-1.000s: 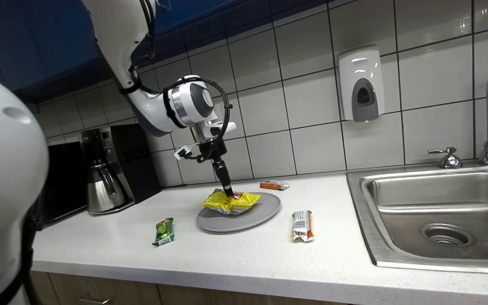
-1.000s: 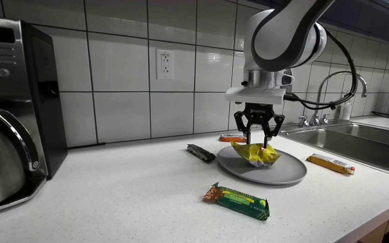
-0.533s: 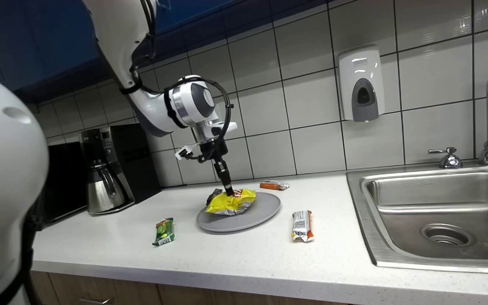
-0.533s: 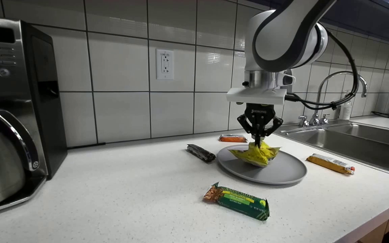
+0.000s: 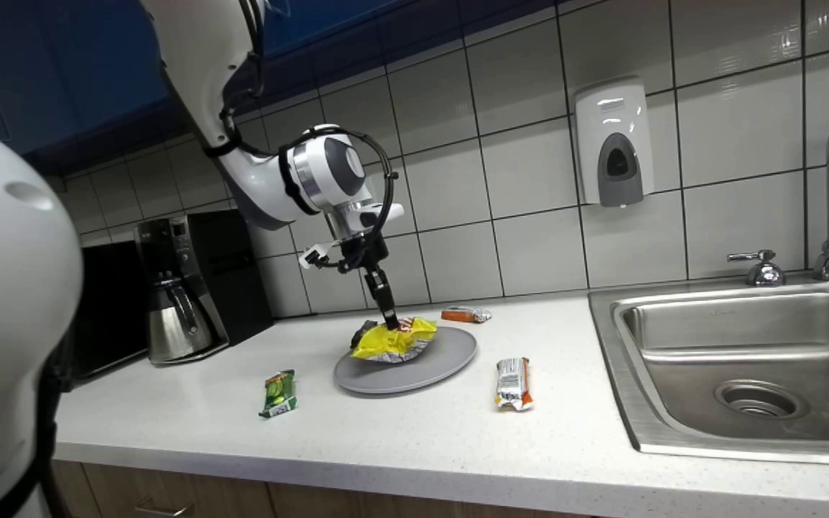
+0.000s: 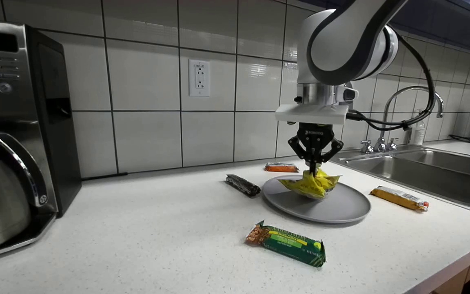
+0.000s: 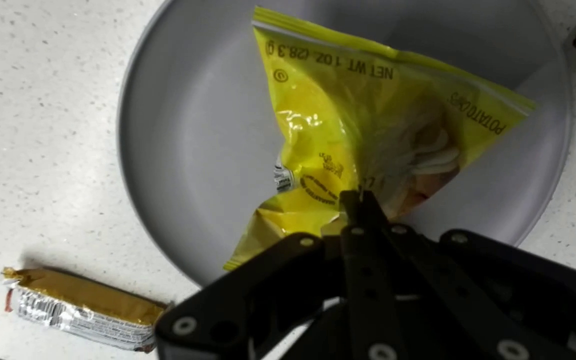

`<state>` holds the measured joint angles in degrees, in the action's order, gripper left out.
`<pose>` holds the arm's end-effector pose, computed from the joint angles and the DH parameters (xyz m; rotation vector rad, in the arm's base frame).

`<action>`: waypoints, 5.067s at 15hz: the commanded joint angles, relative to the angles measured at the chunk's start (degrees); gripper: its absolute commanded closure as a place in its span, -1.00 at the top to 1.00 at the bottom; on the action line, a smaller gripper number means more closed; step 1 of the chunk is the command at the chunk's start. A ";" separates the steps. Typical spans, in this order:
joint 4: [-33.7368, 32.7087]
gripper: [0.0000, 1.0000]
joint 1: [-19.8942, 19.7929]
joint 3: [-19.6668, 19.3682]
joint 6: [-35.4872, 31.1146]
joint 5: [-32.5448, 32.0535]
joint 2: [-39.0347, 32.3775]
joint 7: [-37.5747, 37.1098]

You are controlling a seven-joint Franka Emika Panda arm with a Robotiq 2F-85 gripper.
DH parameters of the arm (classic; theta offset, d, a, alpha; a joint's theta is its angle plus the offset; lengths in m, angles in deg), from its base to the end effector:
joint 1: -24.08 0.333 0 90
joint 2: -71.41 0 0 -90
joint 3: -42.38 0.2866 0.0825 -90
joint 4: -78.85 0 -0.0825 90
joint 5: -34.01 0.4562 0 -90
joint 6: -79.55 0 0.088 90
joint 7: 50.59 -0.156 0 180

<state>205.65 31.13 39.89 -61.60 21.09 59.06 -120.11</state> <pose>0.5954 0.0398 0.1520 2.6919 -1.3999 0.1821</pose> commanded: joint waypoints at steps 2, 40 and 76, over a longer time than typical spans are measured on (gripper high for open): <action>-0.36 -1.00 -0.21 -1.36 3.08 -1.60 3.30 -1.94; -14.40 -1.00 -8.98 -12.82 2.70 -7.47 -9.82 -3.42; 6.85 1.00 -10.81 -7.15 13.92 -12.65 17.40 8.91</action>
<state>212.60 23.15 29.96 -47.72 8.09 76.54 -111.49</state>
